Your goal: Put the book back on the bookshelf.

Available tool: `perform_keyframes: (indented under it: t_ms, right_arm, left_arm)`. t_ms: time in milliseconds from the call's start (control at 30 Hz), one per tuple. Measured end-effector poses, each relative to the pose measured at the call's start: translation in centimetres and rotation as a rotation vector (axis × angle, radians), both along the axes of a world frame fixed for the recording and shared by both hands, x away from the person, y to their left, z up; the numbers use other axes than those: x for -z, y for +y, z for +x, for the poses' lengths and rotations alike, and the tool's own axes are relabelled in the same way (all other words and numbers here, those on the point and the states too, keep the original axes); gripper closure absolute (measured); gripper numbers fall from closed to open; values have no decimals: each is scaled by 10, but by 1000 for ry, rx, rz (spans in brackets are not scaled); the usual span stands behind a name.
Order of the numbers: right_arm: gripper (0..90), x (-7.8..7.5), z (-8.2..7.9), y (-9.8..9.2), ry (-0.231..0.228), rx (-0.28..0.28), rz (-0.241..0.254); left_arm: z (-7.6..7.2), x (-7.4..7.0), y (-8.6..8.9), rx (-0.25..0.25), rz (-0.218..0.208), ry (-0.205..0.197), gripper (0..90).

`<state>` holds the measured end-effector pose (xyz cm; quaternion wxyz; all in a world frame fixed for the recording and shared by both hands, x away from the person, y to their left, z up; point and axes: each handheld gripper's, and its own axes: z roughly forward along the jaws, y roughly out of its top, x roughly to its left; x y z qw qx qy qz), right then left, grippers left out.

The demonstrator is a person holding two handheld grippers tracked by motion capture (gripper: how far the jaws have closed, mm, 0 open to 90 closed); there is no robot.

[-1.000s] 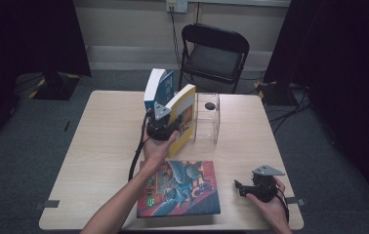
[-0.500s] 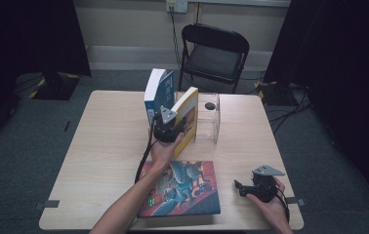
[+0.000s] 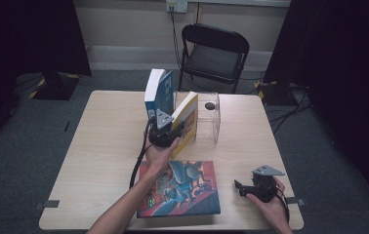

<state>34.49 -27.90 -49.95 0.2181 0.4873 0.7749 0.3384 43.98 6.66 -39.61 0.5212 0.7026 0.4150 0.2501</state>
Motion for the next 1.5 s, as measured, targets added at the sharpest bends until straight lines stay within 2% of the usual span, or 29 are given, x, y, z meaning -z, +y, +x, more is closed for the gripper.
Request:
perform_keyframes:
  t_ms: [100,133,200,233,333,400,433,467,500,533,567,600,633,667,767,800,900,933,967,1033,1133,1200,1267,1300,1333,1367,1400,1467,1500]
  right_arm:
    - [153,0,0,0,0,0,0]
    - [153,0,0,0,0,0,0]
    - [153,0,0,0,0,0,0]
    - [153,0,0,0,0,0,0]
    - [153,0,0,0,0,0,0]
    - [153,0,0,0,0,0,0]
    - [153,0,0,0,0,0,0]
    - [153,0,0,0,0,0,0]
    - [153,0,0,0,0,0,0]
    - [153,0,0,0,0,1,0]
    - [153,0,0,0,0,1,0]
    - [153,0,0,0,0,3,0]
    - [153,0,0,1,-1,4,0]
    - [153,0,0,1,-1,4,0]
    - [153,0,0,1,-1,4,0]
    - [153,0,0,1,-1,4,0]
    - [153,0,0,1,-1,3,0]
    - [153,0,0,1,-1,3,0]
    - [153,0,0,1,0,2,0]
    - [153,0,0,1,-1,-2,0]
    - [153,0,-1,2,0,-4,0]
    - [153,0,-1,2,1,-5,2]
    - [153,0,-1,2,-1,-8,0]
    - [153,0,-1,2,-1,-8,0]
    - [152,0,-1,2,-1,-9,0]
    - [152,0,-1,2,-1,-11,0]
    - [153,0,-1,2,0,-12,1]
    - [152,0,-1,2,0,-13,1]
    - [152,0,-1,2,-1,-16,0]
  left_arm:
    - [-3,-7,3,12,20,17,671]
    - [-4,-12,4,19,19,28,653]
    - [-8,-26,6,33,44,35,631]
    - [-8,-26,6,33,44,35,626]
    - [-9,-43,10,62,58,56,617]
    - [-7,-54,12,83,46,88,599]
    - [-2,-65,12,111,77,142,592]
    - [-2,-65,12,111,77,142,576]
    - [3,-71,11,134,111,205,555]
    - [8,-78,10,127,154,246,555]
    - [8,-78,10,127,154,246,555]
    - [12,-83,8,126,172,294,555]
    - [16,-86,7,131,173,323,555]
    - [24,-92,4,130,203,390,554]
    - [35,-99,-4,101,236,464,550]
    - [35,-99,-4,101,236,464,541]
    - [49,-100,-11,115,307,591,523]
    - [53,-100,-14,112,334,621,536]
    - [55,-100,-15,100,338,643,562]
    - [60,-102,-18,95,362,663,601]
    - [65,-102,-24,100,401,717,634]
    - [67,-101,-25,98,404,717,646]
    - [68,-99,-27,105,396,733,650]
    - [68,-97,-28,111,414,745,648]
    - [68,-96,-29,112,420,747,648]
    - [68,-94,-30,106,404,746,644]
    - [68,-94,-30,106,404,746,677]
    - [68,-95,-30,88,431,737,709]
    - [66,-97,-30,56,456,707,754]
